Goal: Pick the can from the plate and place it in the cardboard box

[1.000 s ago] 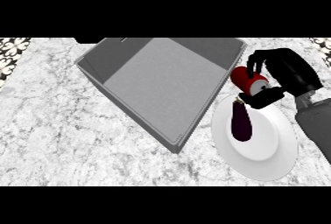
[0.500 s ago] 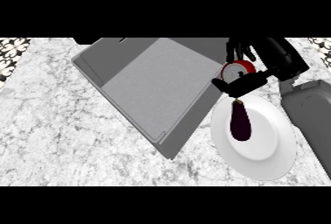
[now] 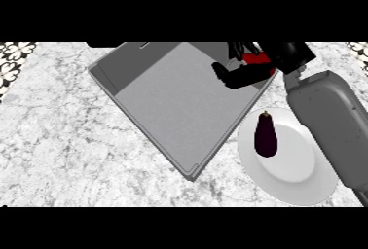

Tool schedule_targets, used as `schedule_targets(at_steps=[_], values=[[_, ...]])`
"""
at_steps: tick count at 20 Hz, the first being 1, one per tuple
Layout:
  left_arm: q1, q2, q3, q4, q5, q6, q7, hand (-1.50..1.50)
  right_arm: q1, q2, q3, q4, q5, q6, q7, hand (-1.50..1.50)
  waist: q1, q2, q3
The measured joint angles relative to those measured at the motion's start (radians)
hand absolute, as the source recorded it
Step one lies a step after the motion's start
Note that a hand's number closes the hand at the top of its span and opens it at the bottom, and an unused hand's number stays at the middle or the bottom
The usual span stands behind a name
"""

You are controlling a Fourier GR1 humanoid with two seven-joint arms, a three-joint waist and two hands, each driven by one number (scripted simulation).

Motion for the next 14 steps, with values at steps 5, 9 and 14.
schedule_targets(at_steps=[5, 9, 14], values=[[-0.012, -0.003, 0.001, -0.003, -0.013, -0.009, 0.001, 0.0, -0.07, 0.058, 0.025, 0.074, 0.017, 0.007, 0.046, 1.5, 0.012, 0.008, -0.001], [-0.021, -0.008, 0.001, -0.005, -0.023, -0.013, -0.004, 0.0, -0.115, 0.11, 0.047, 0.144, 0.035, 0.006, 0.083, 1.5, 0.023, 0.013, -0.002], [-0.028, -0.017, 0.004, -0.008, -0.035, -0.015, -0.005, 0.0, -0.161, 0.169, 0.078, 0.239, 0.068, 0.003, 0.127, 1.5, 0.03, 0.018, -0.002]])
